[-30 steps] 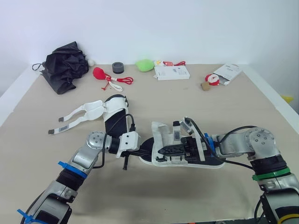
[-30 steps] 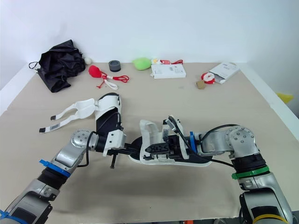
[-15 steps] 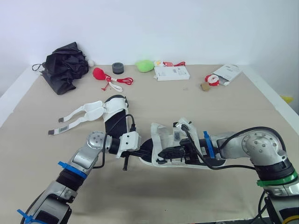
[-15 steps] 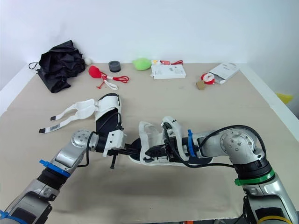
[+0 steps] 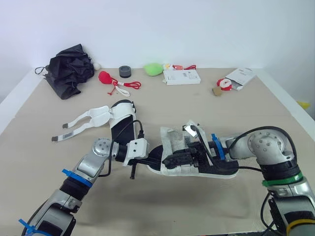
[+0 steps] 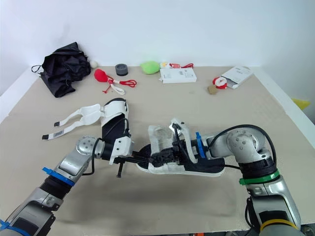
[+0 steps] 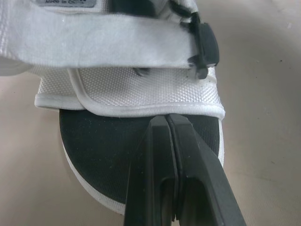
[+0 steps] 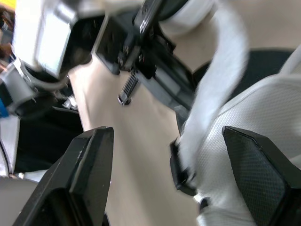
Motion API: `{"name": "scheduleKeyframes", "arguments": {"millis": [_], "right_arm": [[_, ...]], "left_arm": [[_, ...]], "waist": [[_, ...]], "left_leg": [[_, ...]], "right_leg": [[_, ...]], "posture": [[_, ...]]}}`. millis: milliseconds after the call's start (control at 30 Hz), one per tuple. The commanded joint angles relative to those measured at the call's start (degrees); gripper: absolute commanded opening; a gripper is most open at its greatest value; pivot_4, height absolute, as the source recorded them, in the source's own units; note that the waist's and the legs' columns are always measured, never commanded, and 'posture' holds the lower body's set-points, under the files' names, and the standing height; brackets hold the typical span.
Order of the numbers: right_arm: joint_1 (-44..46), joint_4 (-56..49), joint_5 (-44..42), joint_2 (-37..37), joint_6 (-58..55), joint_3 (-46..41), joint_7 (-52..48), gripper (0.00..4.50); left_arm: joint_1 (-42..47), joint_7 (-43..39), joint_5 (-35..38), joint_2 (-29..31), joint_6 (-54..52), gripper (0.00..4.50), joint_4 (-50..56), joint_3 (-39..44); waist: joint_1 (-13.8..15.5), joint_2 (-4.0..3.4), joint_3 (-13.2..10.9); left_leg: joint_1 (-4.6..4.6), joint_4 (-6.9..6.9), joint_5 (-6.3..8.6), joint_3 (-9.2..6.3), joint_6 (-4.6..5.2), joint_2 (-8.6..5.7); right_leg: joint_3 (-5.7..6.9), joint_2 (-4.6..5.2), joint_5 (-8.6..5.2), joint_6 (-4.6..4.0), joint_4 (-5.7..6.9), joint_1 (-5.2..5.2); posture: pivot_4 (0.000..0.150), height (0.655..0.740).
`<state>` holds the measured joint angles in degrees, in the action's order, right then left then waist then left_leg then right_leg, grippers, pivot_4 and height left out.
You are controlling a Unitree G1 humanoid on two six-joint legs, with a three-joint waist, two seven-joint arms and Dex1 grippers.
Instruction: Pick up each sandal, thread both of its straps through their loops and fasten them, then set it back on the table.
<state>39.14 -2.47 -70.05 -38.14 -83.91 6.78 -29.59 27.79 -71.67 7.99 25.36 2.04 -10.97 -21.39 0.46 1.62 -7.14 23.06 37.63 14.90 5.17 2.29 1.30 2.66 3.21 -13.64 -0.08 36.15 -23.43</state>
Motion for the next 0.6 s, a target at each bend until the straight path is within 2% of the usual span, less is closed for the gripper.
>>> {"name": "scheduleKeyframes", "arguments": {"millis": [33, 233, 267, 333, 433, 567, 600], "right_arm": [[2.73, 2.08, 1.63, 0.93, -1.41, -3.14, -0.03, 4.1], [2.43, 1.26, 3.92, 2.18, -3.3, -3.51, -1.06, 4.1], [2.44, 1.45, 4.43, 2.45, -3.37, -3.63, -1.09, 3.86], [2.44, 1.53, 5.47, 2.95, -3.08, -4.06, -1.21, 3.29], [2.45, 1.25, 6.69, 3.54, -2.84, -4.51, -1.69, 2.04], [2.36, 0.49, 7.6, 3.89, -3.6, -4.29, -2.63, 0.14], [2.32, 0.29, 7.75, 3.83, -3.78, -4.18, -3.03, 0.06]], "left_arm": [[-2.43, -0.52, -3.86, 1.37, -2.01, 0.0, -5.0, -3.03], [-2.4, -0.27, -4.05, 1.33, -1.81, 0.0, -5.28, -3.02], [-2.41, -0.23, -4.07, 1.35, -1.79, 0.0, -5.32, -3.01], [-2.44, -0.13, -4.12, 1.38, -1.78, 0.0, -5.34, -3.0], [-2.6, -0.05, -4.12, 1.44, -1.74, 0.0, -5.24, -2.98], [-3.31, 0.05, -4.06, 1.79, -1.57, 0.0, -4.59, -2.84], [-3.38, 0.08, -4.06, 1.81, -1.57, 0.0, -4.5, -2.84]], "waist": [[0.0, -0.01, 0.0], [0.0, -0.02, -0.01], [0.0, -0.02, -0.01], [0.0, -0.03, -0.01], [0.0, -0.03, -0.01], [-0.01, -0.03, -0.01], [-0.01, -0.03, -0.01]], "left_leg": [[0.0, 0.0, 0.0, 0.0, 0.0, 0.0], [0.05, 0.0, 0.0, 0.0, 0.0, 0.0], [0.05, 0.0, 0.0, 0.0, 0.0, 0.0], [0.04, 0.0, 0.0, -0.01, 0.0, 0.0], [0.04, 0.0, 0.0, 0.0, 0.0, 0.0], [0.05, 0.0, 0.0, 0.0, 0.0, 0.0], [0.04, 0.0, 0.0, 0.0, 0.0, 0.0]], "right_leg": [[0.0, 0.0, 0.0, 0.0, 0.0, 0.0], [0.02, 0.02, -0.01, -0.04, 0.0, -0.03], [0.02, 0.02, 0.0, -0.05, 0.0, -0.03], [0.02, 0.02, 0.01, -0.05, 0.0, -0.03], [0.02, 0.03, 0.01, -0.05, 0.0, -0.04], [0.02, 0.03, 0.01, -0.05, 0.0, -0.04], [0.02, 0.03, 0.01, -0.05, 0.0, -0.04]], "posture": [[0.15, 0.74], [0.15, 0.74], [0.15, 0.74], [0.15, 0.74], [0.15, 0.74], [0.15, 0.74], [0.15, 0.74]]}}
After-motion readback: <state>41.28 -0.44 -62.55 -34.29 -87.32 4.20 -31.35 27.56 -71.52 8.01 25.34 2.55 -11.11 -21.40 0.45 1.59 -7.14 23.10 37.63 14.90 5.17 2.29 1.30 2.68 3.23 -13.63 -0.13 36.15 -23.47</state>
